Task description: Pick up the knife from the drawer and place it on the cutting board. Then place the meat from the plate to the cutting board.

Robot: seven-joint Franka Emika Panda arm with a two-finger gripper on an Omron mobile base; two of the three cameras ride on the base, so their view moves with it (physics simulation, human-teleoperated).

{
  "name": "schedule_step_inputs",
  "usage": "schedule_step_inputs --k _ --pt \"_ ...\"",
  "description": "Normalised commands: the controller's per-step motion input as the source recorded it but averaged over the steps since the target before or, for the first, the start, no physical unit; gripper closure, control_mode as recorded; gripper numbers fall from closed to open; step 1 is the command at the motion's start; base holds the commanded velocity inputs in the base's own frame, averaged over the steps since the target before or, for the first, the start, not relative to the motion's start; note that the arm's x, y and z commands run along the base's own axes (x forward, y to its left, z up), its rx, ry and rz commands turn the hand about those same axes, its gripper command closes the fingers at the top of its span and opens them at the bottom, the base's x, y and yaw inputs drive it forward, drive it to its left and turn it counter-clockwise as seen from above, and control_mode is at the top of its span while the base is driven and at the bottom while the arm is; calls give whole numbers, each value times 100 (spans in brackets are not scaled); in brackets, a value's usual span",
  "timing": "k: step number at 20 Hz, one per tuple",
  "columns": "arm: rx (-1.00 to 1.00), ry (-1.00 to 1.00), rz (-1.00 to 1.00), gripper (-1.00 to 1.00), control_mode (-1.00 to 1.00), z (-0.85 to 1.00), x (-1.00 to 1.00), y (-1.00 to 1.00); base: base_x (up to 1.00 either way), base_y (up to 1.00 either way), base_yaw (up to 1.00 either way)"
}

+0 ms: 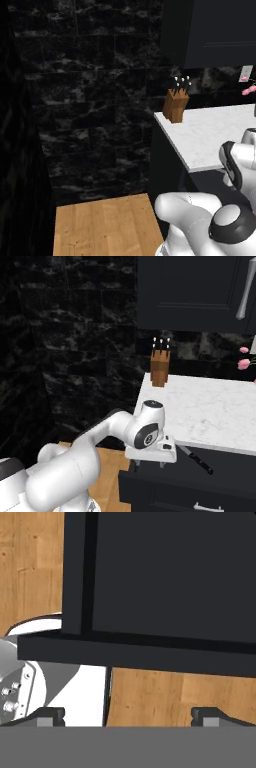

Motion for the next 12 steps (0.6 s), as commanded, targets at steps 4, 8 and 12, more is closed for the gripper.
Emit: schedule_step_inputs --k 4,8,12 --pt "0 -6 0 -100 -100 -7 2 -39 0 0 0" --pt "2 -1 0 -100 -100 -24 28 -45 0 0 0" --pt "3 -1 0 -100 -100 -25 28 -44 0 0 0"
